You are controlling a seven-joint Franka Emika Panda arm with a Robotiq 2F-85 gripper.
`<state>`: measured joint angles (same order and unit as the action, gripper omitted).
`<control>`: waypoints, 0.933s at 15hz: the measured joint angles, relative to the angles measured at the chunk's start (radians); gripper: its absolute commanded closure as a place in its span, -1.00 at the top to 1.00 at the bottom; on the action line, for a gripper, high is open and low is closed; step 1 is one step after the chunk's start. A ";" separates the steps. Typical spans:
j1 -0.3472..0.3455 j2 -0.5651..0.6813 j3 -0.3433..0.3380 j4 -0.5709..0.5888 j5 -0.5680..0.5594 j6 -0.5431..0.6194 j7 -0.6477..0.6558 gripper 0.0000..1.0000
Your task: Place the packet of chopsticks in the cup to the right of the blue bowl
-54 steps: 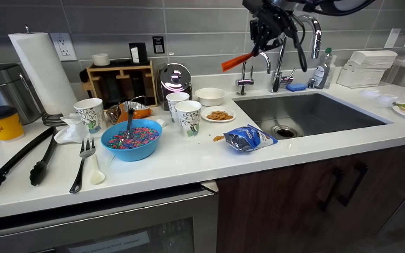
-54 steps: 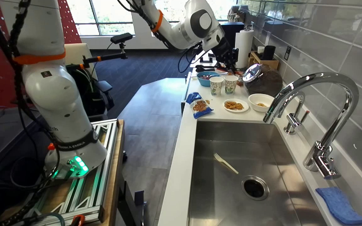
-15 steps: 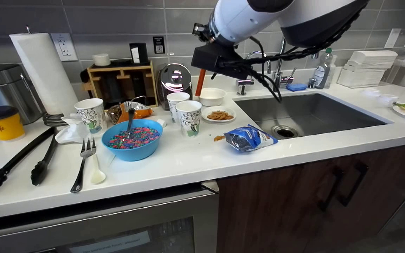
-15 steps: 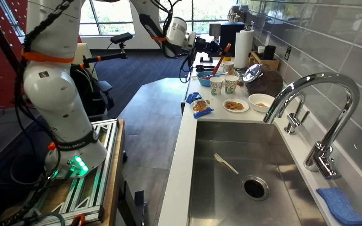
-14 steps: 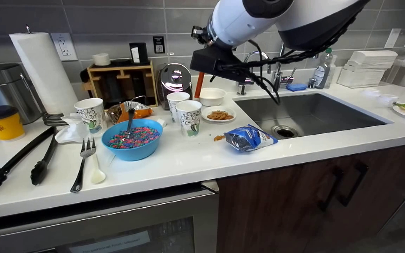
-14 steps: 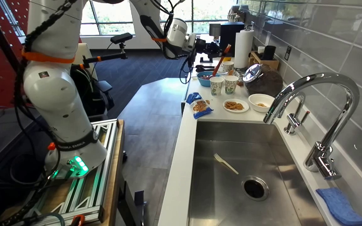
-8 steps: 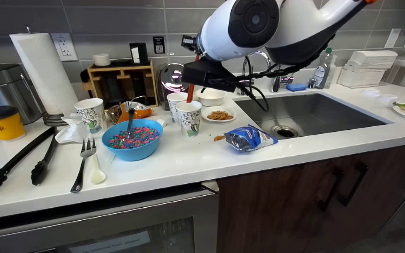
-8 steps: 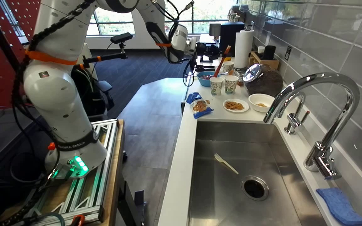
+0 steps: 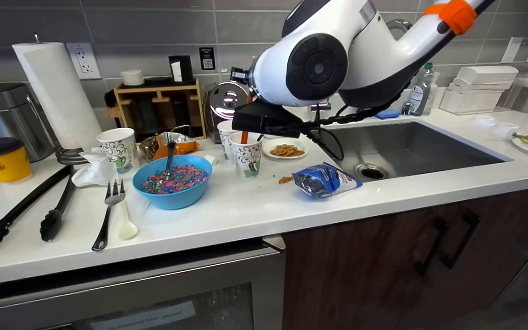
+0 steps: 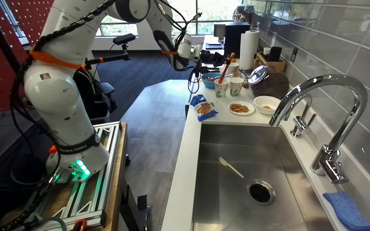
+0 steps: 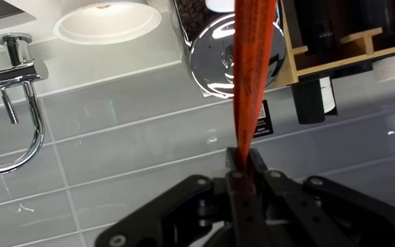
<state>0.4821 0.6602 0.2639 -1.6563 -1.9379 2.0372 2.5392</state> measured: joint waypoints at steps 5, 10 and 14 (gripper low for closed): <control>-0.001 0.035 0.000 0.001 0.000 0.000 -0.005 -0.96; -0.002 0.057 0.005 0.001 0.000 0.000 -0.007 -0.08; -0.003 0.059 0.015 0.003 0.000 0.000 -0.008 0.55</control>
<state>0.4790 0.7190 0.2790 -1.6533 -1.9379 2.0372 2.5315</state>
